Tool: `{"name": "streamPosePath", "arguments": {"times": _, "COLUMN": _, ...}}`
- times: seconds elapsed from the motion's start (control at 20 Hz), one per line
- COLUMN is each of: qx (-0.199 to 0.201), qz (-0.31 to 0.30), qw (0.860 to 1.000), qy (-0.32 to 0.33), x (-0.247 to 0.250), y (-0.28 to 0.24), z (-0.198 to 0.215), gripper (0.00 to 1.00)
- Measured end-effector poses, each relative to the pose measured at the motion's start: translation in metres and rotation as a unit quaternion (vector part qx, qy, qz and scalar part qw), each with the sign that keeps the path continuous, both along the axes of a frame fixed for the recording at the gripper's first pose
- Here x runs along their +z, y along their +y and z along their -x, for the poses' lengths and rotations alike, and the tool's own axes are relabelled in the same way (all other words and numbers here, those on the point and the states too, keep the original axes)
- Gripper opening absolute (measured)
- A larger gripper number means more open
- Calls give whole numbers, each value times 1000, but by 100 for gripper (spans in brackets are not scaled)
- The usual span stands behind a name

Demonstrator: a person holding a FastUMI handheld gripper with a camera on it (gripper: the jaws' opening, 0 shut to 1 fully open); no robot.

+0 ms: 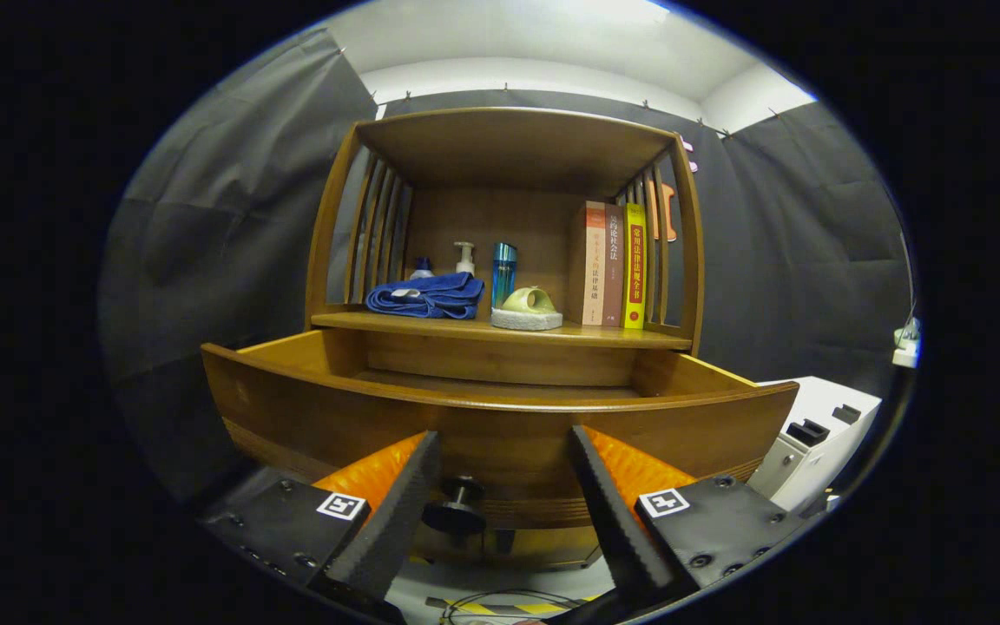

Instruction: Pull open the drawer, take out the items inside it, and place them on the countertop above the cabinet.

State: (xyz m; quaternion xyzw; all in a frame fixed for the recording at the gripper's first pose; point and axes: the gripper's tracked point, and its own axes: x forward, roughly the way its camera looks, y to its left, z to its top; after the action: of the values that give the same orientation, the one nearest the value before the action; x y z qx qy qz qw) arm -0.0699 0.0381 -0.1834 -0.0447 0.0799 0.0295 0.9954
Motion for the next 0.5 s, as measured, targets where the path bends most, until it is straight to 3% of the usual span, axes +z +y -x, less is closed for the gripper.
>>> {"name": "streamPosePath", "arguments": {"times": 0.5, "qx": -11, "qz": 11, "qw": 1000, "qy": -2, "x": -3, "y": 3, "z": -20, "gripper": 99}}
